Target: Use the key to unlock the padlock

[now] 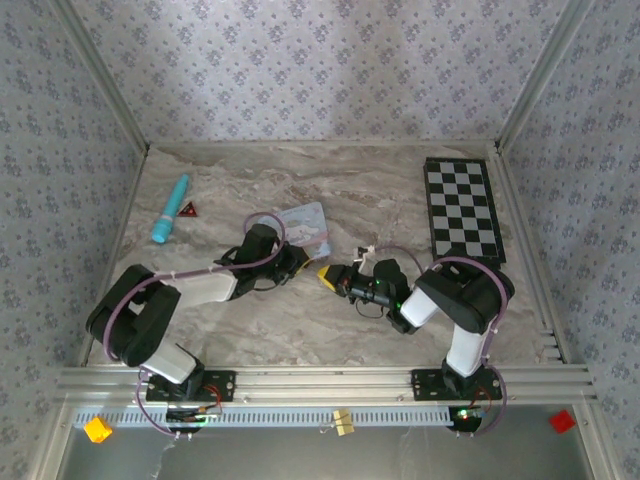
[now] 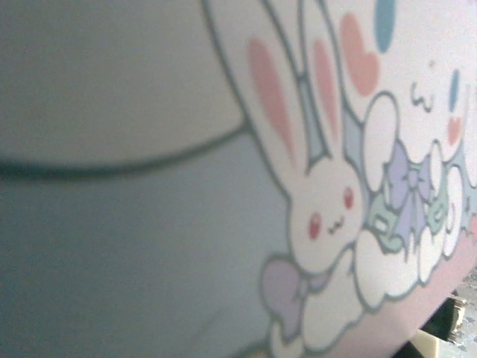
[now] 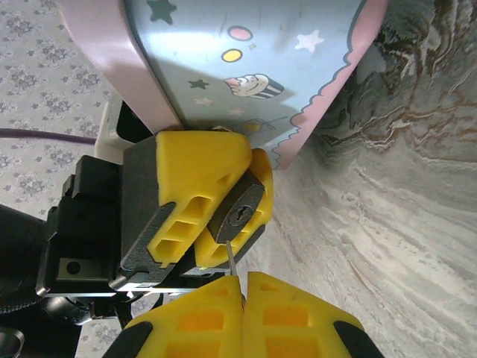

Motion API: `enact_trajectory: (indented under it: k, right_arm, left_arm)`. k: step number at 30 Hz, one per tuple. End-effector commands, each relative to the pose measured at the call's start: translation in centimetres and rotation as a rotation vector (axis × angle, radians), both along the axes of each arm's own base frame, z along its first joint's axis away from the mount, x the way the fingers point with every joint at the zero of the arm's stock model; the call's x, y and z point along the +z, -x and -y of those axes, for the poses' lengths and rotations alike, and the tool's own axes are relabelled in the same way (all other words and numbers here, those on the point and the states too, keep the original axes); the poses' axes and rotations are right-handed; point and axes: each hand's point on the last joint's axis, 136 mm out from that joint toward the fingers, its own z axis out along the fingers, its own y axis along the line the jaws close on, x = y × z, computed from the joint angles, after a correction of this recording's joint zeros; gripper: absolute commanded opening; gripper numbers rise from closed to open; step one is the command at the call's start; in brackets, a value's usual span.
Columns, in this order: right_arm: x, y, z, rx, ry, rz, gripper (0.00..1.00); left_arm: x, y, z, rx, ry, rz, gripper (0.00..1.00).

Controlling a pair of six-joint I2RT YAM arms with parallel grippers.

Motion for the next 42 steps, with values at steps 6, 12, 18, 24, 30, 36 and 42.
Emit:
enact_trajectory:
  k: [6,12,18,24,30,36,42]
  right_arm:
    - [1.0,-0.1,-0.8,0.022,-0.041,0.0,0.0]
    - [1.0,-0.3,-1.0,0.021,-0.049,-0.012,0.0]
    - [1.3,-0.4,-1.1,0.023,-0.058,-0.011,0.0]
    - [0.9,-0.5,-0.9,0.015,-0.051,-0.02,0.0]
    - [0.8,-1.0,-0.6,0.006,-0.051,-0.02,0.0]
    - [1.2,-1.3,-0.6,0.008,-0.057,-0.008,0.0]
    - [1.3,-1.4,-0.7,0.009,-0.062,-0.01,0.0]
  left_arm:
    - [3.7,-0.3,0.8,-0.021,0.099,0.095,0.0]
    - [3.8,-0.3,0.9,-0.023,0.113,0.097,0.0]
    - [3.8,-0.2,1.0,-0.029,0.116,0.098,0.0]
    - [4.0,-0.2,1.1,-0.029,0.14,0.096,0.0]
    - [4.4,-0.1,1.1,-0.025,0.163,0.099,0.0]
    - [4.6,0.1,1.1,-0.025,0.168,0.099,0.0]
    - [4.7,0.1,1.1,-0.024,0.175,0.1,0.0]
